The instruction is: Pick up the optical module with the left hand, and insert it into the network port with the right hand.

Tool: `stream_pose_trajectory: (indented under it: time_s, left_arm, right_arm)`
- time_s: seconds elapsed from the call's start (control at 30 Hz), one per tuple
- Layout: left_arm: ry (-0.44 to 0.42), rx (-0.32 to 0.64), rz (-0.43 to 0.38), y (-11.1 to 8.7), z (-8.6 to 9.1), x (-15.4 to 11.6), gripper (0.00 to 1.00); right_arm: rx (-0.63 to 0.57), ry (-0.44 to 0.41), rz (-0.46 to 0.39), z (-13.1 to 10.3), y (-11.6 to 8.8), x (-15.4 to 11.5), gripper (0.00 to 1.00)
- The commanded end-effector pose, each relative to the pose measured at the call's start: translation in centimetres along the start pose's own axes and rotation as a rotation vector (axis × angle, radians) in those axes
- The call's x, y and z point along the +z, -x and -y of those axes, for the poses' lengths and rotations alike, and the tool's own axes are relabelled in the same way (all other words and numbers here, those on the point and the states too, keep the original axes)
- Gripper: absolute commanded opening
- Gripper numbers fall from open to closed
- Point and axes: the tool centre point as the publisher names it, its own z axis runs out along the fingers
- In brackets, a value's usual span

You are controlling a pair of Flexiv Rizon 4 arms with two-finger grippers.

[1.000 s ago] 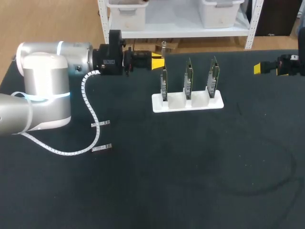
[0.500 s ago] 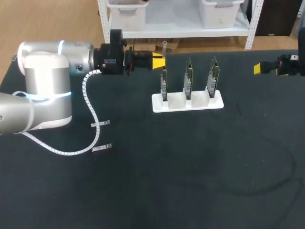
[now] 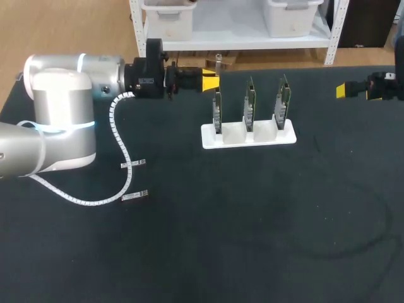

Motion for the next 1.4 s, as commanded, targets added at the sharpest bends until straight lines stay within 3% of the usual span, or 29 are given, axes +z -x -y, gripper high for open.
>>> stream_pose_trajectory:
  time_s: [0.03, 0.93, 1.03, 1.27, 1.4]
  left_arm:
    - [-0.003, 0.001, 0.000, 0.0, -0.2, 0.1, 0.00]
    - [-0.003, 0.001, 0.000, 0.0, -0.2, 0.1, 0.00]
    - [-0.003, 0.001, 0.000, 0.0, -0.2, 0.1, 0.00]
    - [-0.003, 0.001, 0.000, 0.0, -0.2, 0.1, 0.00]
    - [-0.003, 0.001, 0.000, 0.0, -0.2, 0.1, 0.00]
  right_arm:
    - [0.001, -0.002, 0.000, 0.0, 0.0, 0.0, 1.00]
    - [0.001, -0.002, 0.000, 0.0, 0.0, 0.0, 1.00]
    - [-0.088, 0.071, 0.019, -0.4, 0.4, -0.2, 1.00]
    - [-0.432, 0.262, 0.106, -3.4, 2.6, 0.0, 1.00]
    - [-0.494, 0.297, 0.103, -4.9, 3.3, 0.9, 1.00]
